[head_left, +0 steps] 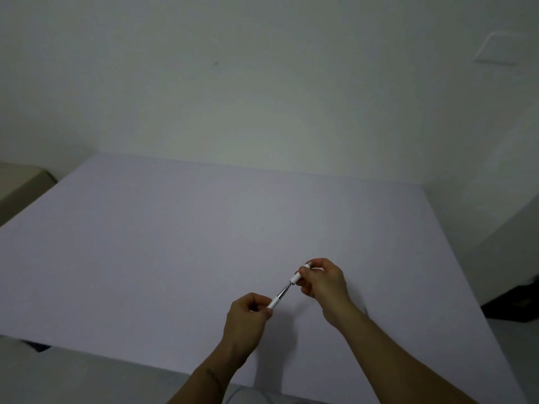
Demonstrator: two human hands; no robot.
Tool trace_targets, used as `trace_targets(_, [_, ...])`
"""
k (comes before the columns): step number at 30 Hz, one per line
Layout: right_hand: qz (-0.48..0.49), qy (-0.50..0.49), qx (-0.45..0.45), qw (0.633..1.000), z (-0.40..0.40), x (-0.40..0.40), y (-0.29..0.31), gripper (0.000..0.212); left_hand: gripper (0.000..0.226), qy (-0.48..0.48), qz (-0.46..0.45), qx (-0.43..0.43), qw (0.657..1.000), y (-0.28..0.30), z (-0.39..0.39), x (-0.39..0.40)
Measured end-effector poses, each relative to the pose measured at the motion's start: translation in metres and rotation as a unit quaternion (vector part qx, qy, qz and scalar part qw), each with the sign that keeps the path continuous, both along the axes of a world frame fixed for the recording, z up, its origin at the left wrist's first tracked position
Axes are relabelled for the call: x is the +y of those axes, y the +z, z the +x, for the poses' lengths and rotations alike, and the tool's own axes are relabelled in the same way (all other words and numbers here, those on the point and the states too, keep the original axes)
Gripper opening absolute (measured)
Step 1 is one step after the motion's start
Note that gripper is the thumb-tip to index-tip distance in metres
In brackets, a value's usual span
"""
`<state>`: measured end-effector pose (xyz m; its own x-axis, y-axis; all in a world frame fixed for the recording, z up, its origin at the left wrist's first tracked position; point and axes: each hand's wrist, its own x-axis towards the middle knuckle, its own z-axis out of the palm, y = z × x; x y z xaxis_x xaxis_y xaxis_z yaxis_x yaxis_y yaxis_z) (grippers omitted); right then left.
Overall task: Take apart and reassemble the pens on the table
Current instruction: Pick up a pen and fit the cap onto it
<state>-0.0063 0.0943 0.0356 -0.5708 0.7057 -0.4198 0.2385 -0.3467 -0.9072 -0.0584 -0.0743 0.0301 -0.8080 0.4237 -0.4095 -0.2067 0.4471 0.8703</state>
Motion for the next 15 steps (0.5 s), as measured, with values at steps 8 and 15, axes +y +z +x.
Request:
trace_targets(8, [0.000, 0.070, -0.026, 0.997, 0.004, -0.010, 0.000, 0.011, 0.015, 0.004, 0.006, -0.003, 1.000, 0.004, 0.003, 0.009])
trace_targets(15, [-0.034, 0.086, -0.010, 0.996, 0.009, 0.002, 0.010, 0.008, 0.017, 0.028, 0.006, 0.005, 1.000, 0.011, 0.007, 0.023])
